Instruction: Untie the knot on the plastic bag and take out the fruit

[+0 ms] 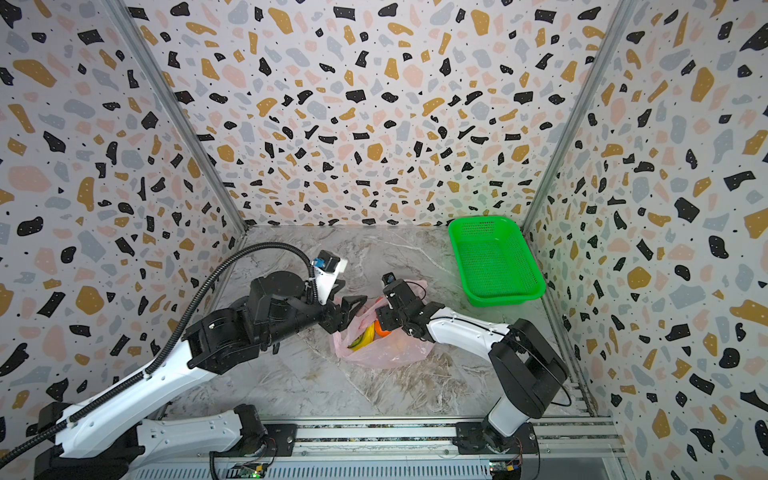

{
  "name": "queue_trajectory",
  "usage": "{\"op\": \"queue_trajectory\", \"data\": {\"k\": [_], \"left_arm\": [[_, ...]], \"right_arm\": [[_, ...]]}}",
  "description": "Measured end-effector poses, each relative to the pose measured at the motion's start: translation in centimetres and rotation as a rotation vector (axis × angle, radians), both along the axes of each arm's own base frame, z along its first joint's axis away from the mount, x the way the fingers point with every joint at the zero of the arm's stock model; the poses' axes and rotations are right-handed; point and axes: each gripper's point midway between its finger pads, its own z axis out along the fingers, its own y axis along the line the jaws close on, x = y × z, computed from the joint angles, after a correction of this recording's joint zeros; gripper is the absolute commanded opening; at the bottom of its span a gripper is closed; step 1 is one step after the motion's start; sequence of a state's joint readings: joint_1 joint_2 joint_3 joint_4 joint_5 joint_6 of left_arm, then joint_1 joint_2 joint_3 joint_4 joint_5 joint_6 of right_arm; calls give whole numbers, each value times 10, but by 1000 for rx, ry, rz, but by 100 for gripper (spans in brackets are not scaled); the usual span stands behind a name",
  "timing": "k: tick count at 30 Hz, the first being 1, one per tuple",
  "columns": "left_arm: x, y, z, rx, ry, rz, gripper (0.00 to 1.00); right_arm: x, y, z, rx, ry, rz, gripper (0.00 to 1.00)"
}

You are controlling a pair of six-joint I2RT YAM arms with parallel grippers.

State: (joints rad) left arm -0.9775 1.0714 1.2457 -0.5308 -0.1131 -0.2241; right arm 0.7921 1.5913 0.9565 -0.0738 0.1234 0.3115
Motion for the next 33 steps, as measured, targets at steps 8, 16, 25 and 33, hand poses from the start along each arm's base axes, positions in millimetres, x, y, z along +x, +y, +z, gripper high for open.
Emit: {"op": "queue_trajectory", "data": {"k": [8, 16, 25, 33], "left_arm": [[-14, -4, -69, 112, 119, -70, 61], [-2, 26, -128, 306, 152, 62, 73], [3, 50, -174, 437, 185, 143, 76], [11, 52, -191, 407, 249, 176, 73]], "right_arm": [[0, 1, 0, 3, 2, 2, 78], [-2, 2, 1, 16, 8, 3, 78], [-3, 3, 9, 39, 4, 1, 79], [-4, 2, 11, 45, 2, -1, 79]]}}
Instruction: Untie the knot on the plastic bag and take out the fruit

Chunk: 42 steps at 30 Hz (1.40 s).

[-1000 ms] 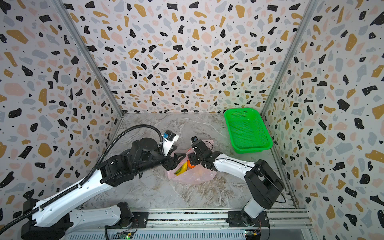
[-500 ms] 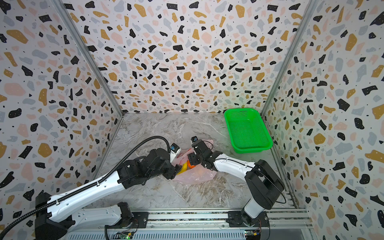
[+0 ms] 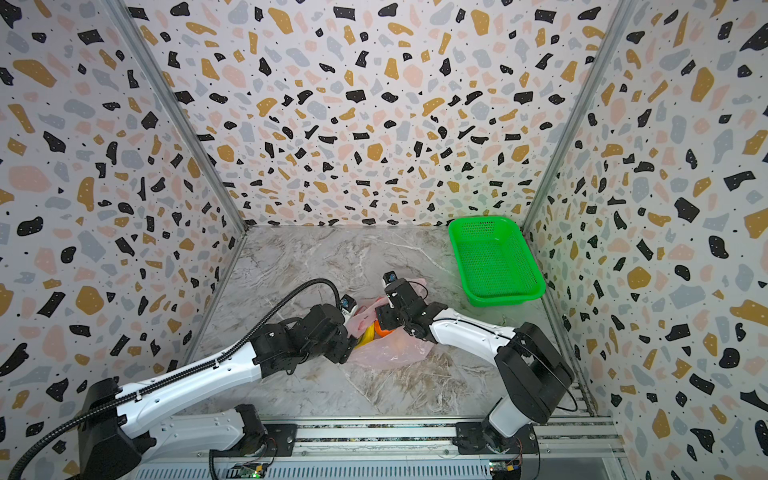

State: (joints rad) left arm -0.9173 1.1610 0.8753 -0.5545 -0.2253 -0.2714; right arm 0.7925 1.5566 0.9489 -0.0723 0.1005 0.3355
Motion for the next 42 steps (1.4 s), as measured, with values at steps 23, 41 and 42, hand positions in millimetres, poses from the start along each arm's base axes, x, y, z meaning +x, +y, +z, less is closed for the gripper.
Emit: {"op": "queue_trajectory", "data": {"k": [23, 41, 42], "left_arm": [[19, -7, 15, -258, 35, 63, 39], [35, -6, 39, -386, 0, 142, 5], [36, -5, 44, -401, -13, 147, 3]], "right_arm": [[-30, 7, 0, 0, -6, 54, 88], [-91, 12, -19, -98, 51, 165, 99], [-96, 10, -21, -111, 59, 174, 99]]}}
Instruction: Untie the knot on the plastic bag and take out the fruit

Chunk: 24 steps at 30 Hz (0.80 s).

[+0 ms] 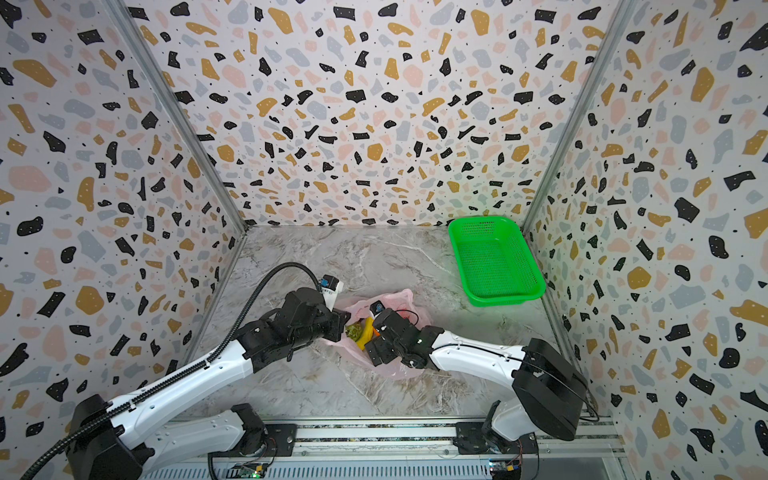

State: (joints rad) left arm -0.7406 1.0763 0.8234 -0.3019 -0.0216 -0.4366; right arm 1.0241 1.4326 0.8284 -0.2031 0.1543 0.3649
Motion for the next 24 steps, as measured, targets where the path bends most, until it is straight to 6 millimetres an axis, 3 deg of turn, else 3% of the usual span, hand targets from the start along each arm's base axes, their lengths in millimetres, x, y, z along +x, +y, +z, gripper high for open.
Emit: {"op": "queue_trajectory", "data": {"k": [6, 11, 14, 19, 24], "left_arm": [[8, 3, 32, -77, -87, 48, 0], [7, -3, 36, -108, -99, 24, 0], [-2, -2, 29, -114, -96, 2, 0], [-18, 5, 31, -125, -131, -30, 0], [-26, 4, 32, -138, -153, -50, 0]], "right_arm": [[-26, -9, -12, -56, 40, 40, 99], [-35, -17, -18, -93, 68, 57, 99], [-38, -15, -5, -82, 80, 80, 99], [-40, 10, 36, 31, 98, 139, 100], [-48, 22, 54, 104, 129, 182, 84]]}}
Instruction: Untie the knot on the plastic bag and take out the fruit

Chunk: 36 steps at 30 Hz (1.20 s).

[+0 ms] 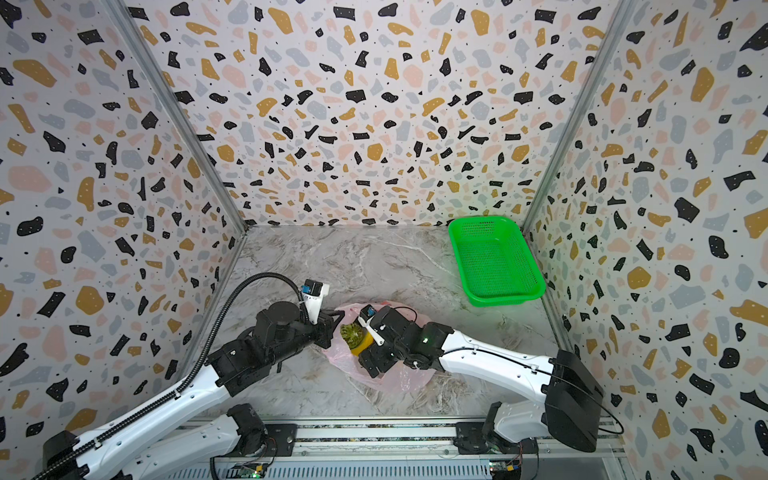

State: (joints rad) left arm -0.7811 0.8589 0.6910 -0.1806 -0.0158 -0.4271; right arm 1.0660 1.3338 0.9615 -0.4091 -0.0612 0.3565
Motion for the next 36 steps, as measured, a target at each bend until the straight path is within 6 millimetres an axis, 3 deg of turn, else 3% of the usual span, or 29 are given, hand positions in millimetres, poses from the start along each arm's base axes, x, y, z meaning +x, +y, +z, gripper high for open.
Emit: {"op": "queue_trajectory", "data": {"k": [3, 6, 11, 15, 19, 23, 26, 31, 36], "left_arm": [[-3, 1, 3, -6, -16, -8, 0], [-5, 2, 8, -10, -38, -15, 0], [-10, 1, 12, -15, -66, -39, 0], [-19, -1, 3, -4, -73, -70, 0], [-25, 0, -7, 19, -79, -87, 0], [-25, 3, -8, 31, -94, -79, 0], [-23, 5, -8, 37, -106, -63, 0], [-19, 1, -6, 35, -119, -52, 0], [-16, -4, -5, 26, -129, -52, 0]], "right_arm": [[-1, 3, 2, 20, 15, 4, 72], [6, 8, 4, 57, 25, -6, 70], [37, 19, -4, 119, 28, -73, 70], [72, 21, -13, 118, -41, -181, 75], [115, 7, -17, 62, -171, -329, 79], [162, -23, -6, 36, -270, -482, 82], [183, -44, 0, 24, -312, -551, 84], [182, -54, -6, -31, -275, -510, 88], [139, -43, -6, -58, -192, -375, 90]]}}
